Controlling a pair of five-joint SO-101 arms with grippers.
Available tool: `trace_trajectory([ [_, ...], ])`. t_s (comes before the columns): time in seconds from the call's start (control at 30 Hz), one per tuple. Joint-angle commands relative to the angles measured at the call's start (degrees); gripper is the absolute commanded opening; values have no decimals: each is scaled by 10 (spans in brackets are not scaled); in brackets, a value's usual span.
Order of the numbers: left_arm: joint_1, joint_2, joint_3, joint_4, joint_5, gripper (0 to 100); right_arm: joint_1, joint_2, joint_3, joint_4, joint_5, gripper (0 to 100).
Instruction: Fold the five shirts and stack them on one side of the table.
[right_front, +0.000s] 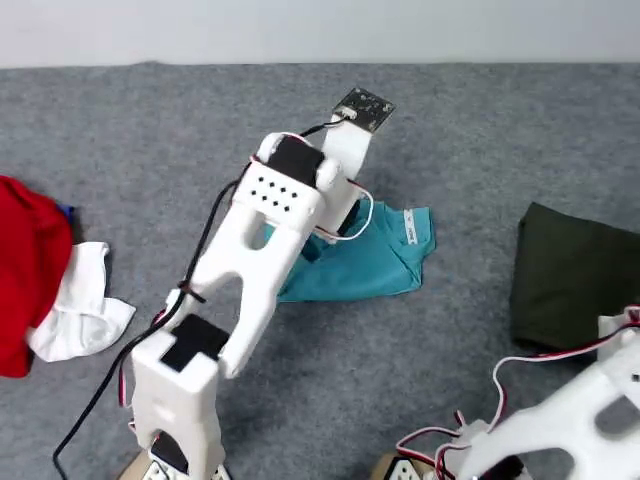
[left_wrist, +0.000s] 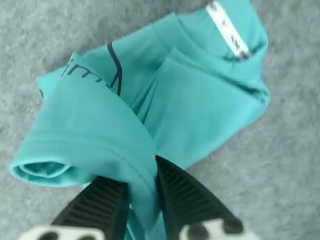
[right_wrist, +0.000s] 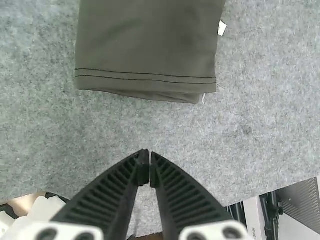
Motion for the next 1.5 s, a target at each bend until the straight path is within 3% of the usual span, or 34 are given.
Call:
trace_trajectory([
  [0.0, 6, 25, -80, -13, 20, 4, -4, -11, -27, 20, 4, 9],
  [0.37, 70, 188, -346, 62, 20, 4, -3, -10, -27, 21, 4, 9],
  [0.57, 81, 254, -404, 73, 17, 33, -4, -15, -14, 21, 4, 9],
  [0.73, 88, 246, -406, 74, 20, 204, -4, -15, 19, 21, 4, 9],
  [0.9, 86, 200, -402, 74, 17, 206, -4, -15, 24, 20, 4, 9],
  [1.03, 58, 166, -400, 75, 19, 185, -5, -15, 24, 19, 4, 9],
  [1.2, -2, 128, -383, 76, 15, 0, -37, -10, 25, 21, -4, 9],
  [1.47, -101, -80, -126, 76, -2, 4, -229, -9, 25, 22, -121, 9],
])
